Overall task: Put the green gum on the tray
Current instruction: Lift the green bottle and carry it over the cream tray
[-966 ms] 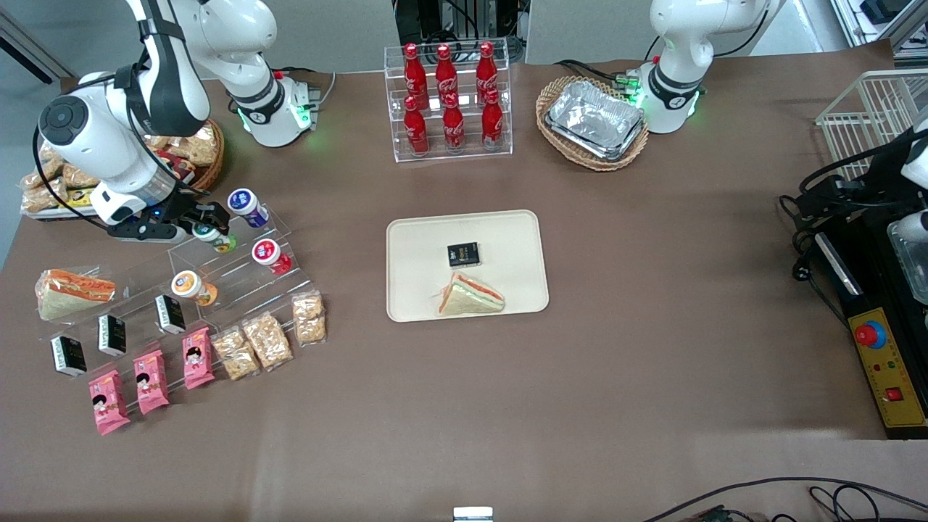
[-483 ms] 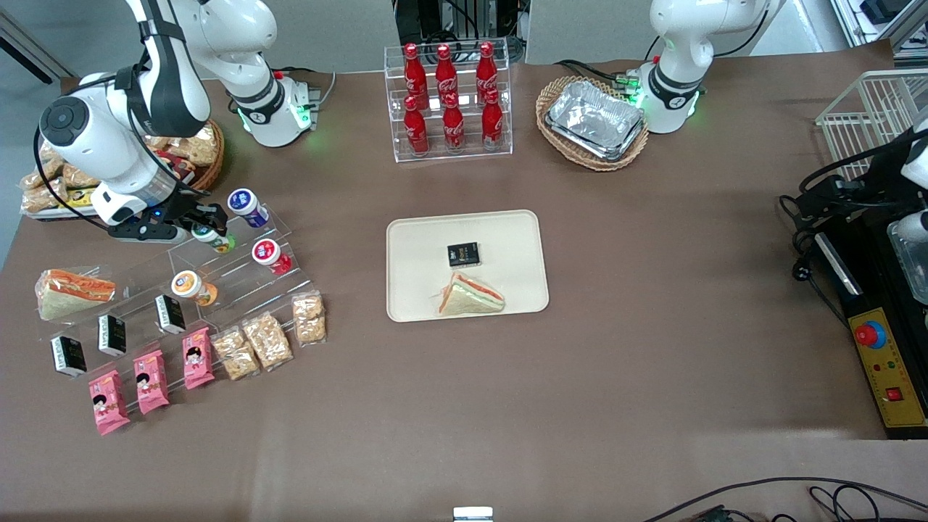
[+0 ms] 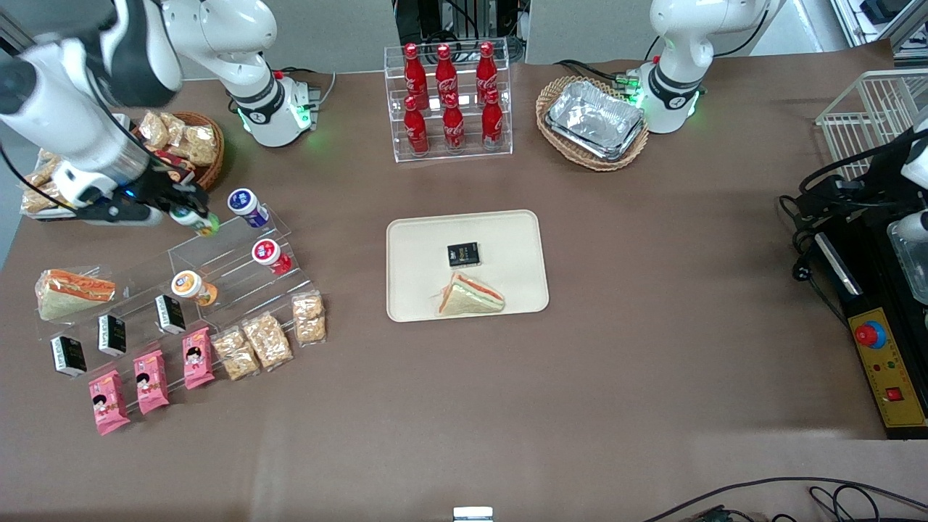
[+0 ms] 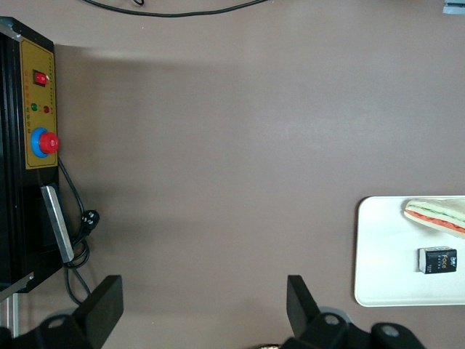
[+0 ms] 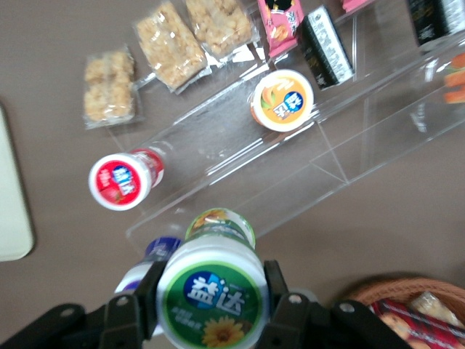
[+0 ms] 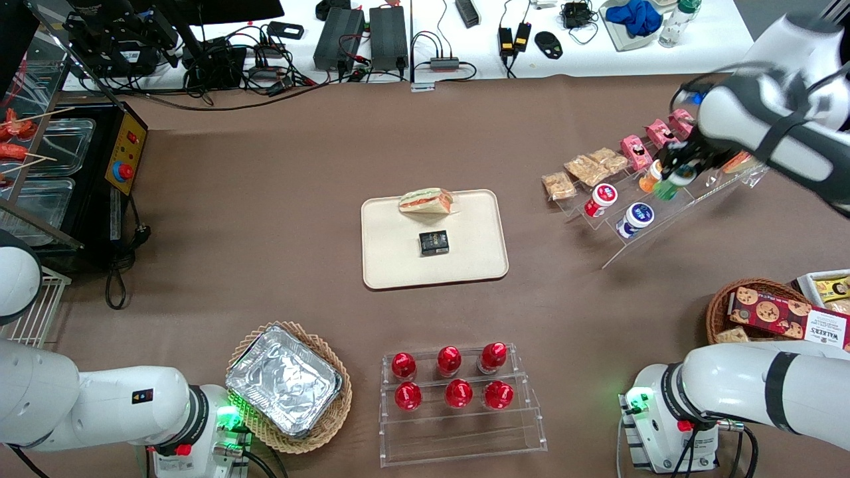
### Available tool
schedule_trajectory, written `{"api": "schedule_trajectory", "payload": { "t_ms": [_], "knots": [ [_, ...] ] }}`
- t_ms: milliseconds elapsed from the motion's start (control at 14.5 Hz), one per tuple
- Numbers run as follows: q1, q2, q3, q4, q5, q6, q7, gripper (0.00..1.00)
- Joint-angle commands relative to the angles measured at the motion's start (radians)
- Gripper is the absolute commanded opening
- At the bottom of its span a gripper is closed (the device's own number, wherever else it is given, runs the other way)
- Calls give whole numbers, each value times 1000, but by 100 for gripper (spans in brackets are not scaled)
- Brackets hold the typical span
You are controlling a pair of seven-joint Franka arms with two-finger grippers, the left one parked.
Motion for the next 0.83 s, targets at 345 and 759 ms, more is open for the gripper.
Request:
{"api": "schedule_trajectory", "payload": {
  "t_ms": [345,759],
  "knots": [
    [226,103,12,507,86,-440,285,14],
    [552,256,9,492,105,-216,682,14]
  ]
}}
